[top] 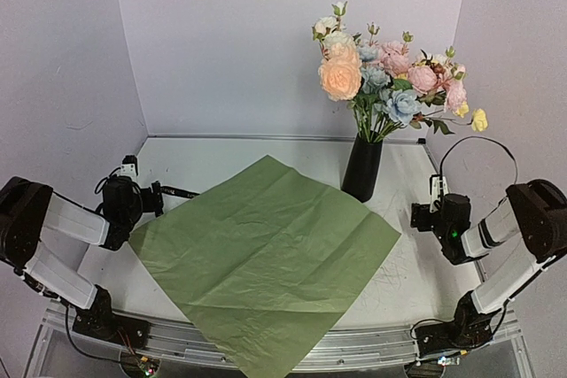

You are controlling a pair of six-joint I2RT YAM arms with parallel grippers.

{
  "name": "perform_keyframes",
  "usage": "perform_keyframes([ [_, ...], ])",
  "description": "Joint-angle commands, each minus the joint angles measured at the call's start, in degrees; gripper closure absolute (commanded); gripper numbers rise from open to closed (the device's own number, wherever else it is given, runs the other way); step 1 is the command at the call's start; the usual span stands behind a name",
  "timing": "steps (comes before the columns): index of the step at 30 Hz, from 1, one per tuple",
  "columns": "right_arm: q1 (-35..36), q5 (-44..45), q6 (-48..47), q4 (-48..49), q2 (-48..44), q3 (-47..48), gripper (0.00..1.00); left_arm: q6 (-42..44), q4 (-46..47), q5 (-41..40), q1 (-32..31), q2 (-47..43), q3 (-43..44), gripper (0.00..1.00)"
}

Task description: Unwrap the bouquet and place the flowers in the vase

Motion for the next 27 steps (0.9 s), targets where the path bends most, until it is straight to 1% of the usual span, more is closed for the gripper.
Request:
perform_keyframes([
  [1,-1.14,-0.72,1.87,10.83,-0.59,2.75,0.05,4.04,13.16,2.93,1.40,3.43,-2.88,0.00],
  [2,-1.11,-0.46,1.91,10.62,-0.61,2.76,0.02,5.65,13.50,3.41,1.50,4.06,-2.57,0.00],
  [5,-1.12,-0.43,1.90,10.42,-0.60,2.91,0.02,6.35,16.50,5.12,1.93,6.14,-2.77,0.00],
  [7,-1.11,-0.48,1.90,10.35,-0.60,2.94,0.02,5.64,20.50,6.23,2.82,8.85,-3.49,0.00],
  [9,-1.13,-0.50,1.90,10.25,-0.59,2.95,0.02,4.90,22.14,7.27,3.94,10.85,-2.98,0.00],
  [12,-1.16,-0.57,1.90,10.23,-0.60,2.91,0.02,2.52,22.25,8.30,5.65,13.22,-2.45,0.00],
  [17,-1.14,-0.57,1.90,10.15,-0.60,3.00,0.02,2.87,23.34,10.25,6.11,13.86,-2.51,0.00],
  [27,-1.13,-0.52,1.93,10.15,-0.60,3.00,0.02,2.73,23.33,10.24,6.24,13.49,-2.81,0.00],
])
